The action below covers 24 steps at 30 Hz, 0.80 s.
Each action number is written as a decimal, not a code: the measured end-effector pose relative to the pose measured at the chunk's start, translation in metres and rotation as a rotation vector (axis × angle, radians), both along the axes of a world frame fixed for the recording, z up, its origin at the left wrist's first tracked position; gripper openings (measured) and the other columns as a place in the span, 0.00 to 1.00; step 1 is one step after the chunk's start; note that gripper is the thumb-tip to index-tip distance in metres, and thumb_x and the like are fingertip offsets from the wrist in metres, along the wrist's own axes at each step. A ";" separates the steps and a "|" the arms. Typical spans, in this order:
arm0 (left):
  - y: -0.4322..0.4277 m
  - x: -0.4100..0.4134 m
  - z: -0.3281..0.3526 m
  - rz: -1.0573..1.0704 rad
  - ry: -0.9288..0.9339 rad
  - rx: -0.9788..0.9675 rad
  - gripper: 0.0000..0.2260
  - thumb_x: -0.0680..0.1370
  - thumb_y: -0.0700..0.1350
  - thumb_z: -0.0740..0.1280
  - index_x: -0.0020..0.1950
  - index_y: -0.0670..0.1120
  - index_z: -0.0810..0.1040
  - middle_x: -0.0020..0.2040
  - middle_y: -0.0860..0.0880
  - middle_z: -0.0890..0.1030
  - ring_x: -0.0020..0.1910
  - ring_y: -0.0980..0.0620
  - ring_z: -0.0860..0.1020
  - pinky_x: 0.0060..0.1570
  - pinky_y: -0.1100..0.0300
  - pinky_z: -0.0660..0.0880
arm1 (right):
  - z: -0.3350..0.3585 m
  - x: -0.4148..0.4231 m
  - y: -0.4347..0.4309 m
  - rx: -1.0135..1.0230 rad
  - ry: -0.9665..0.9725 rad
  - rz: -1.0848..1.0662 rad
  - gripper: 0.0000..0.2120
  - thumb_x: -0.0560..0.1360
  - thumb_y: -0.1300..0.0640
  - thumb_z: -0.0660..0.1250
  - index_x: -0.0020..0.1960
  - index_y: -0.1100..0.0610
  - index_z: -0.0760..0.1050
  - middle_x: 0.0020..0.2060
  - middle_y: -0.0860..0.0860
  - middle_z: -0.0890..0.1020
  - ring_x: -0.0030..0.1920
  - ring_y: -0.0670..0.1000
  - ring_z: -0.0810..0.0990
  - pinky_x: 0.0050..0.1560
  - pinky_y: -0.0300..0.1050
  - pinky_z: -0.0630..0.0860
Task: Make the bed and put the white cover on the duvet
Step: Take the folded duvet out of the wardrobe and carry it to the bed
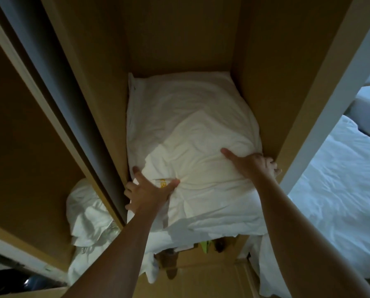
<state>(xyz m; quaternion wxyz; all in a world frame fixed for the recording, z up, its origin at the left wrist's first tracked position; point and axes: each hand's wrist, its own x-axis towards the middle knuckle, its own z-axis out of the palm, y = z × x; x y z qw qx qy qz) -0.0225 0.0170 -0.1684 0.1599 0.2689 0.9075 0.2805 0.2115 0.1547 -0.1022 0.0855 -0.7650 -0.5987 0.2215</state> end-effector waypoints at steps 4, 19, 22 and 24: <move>-0.003 0.004 -0.002 0.040 -0.021 -0.001 0.63 0.55 0.80 0.71 0.80 0.56 0.44 0.75 0.40 0.59 0.74 0.37 0.60 0.65 0.33 0.66 | -0.020 0.001 -0.013 0.067 0.053 -0.067 0.74 0.51 0.09 0.50 0.78 0.63 0.58 0.74 0.62 0.59 0.75 0.66 0.54 0.76 0.67 0.51; -0.028 0.016 -0.006 0.252 -0.336 0.202 0.58 0.51 0.76 0.76 0.75 0.54 0.61 0.75 0.45 0.60 0.74 0.40 0.59 0.71 0.41 0.65 | -0.067 0.019 -0.039 -0.135 0.330 -0.162 0.83 0.42 0.12 0.62 0.81 0.58 0.35 0.80 0.62 0.50 0.80 0.64 0.49 0.77 0.68 0.49; -0.026 0.012 -0.006 0.305 -0.444 0.228 0.66 0.44 0.74 0.79 0.75 0.52 0.58 0.75 0.43 0.64 0.73 0.38 0.65 0.70 0.39 0.67 | -0.067 0.021 -0.042 -0.160 0.375 -0.200 0.78 0.48 0.15 0.67 0.81 0.53 0.34 0.80 0.65 0.45 0.80 0.66 0.44 0.76 0.70 0.45; -0.025 0.011 -0.010 0.321 -0.478 0.253 0.70 0.40 0.74 0.79 0.76 0.53 0.55 0.76 0.43 0.65 0.73 0.38 0.67 0.70 0.38 0.68 | -0.069 0.023 -0.042 -0.163 0.403 -0.214 0.76 0.49 0.16 0.68 0.81 0.50 0.32 0.80 0.66 0.42 0.80 0.68 0.43 0.76 0.71 0.45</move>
